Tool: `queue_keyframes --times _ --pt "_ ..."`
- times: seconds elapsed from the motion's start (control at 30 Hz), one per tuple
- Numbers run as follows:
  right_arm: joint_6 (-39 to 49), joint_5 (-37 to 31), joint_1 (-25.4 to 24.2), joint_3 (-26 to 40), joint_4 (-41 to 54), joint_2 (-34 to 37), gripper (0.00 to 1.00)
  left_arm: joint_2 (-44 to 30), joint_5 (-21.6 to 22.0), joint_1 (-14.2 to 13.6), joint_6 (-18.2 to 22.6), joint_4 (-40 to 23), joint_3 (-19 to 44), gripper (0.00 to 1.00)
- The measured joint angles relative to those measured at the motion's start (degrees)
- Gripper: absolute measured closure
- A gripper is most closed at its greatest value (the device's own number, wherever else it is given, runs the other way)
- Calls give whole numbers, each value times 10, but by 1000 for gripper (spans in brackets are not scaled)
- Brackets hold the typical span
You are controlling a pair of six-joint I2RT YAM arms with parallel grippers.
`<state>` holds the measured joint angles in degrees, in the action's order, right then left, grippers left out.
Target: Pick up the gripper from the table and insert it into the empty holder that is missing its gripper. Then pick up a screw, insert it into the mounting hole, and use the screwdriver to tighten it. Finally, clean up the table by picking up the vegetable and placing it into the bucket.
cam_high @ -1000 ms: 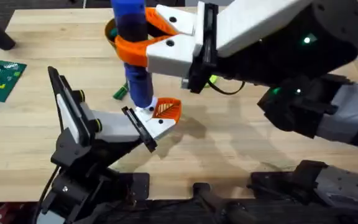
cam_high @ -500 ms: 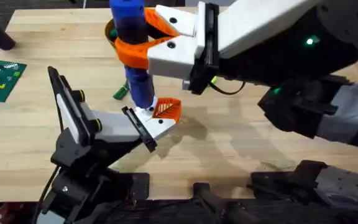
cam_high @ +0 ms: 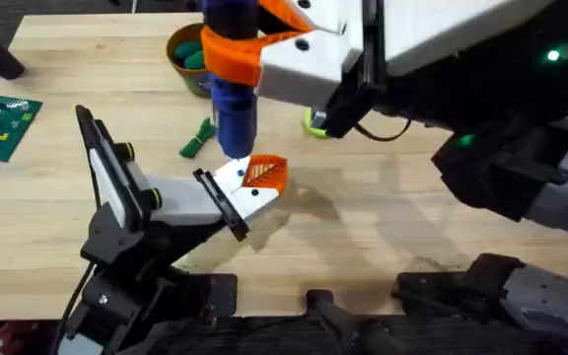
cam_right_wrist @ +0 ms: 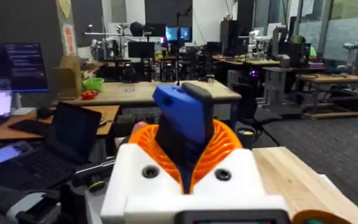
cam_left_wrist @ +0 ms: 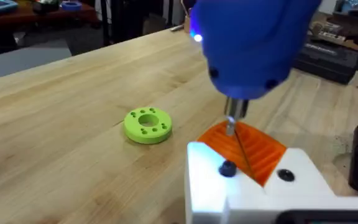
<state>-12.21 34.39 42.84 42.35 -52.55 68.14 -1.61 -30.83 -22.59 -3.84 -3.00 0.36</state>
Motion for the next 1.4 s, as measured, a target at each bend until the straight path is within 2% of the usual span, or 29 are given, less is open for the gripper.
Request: queue_keyframes --times 0.27,1.4 --pt "-11 17 0 -2 42 0 953 0 0 0 0 0 0 986" --pt "2 17 0 -2 36 4 953 0 0 0 0 0 0 986"
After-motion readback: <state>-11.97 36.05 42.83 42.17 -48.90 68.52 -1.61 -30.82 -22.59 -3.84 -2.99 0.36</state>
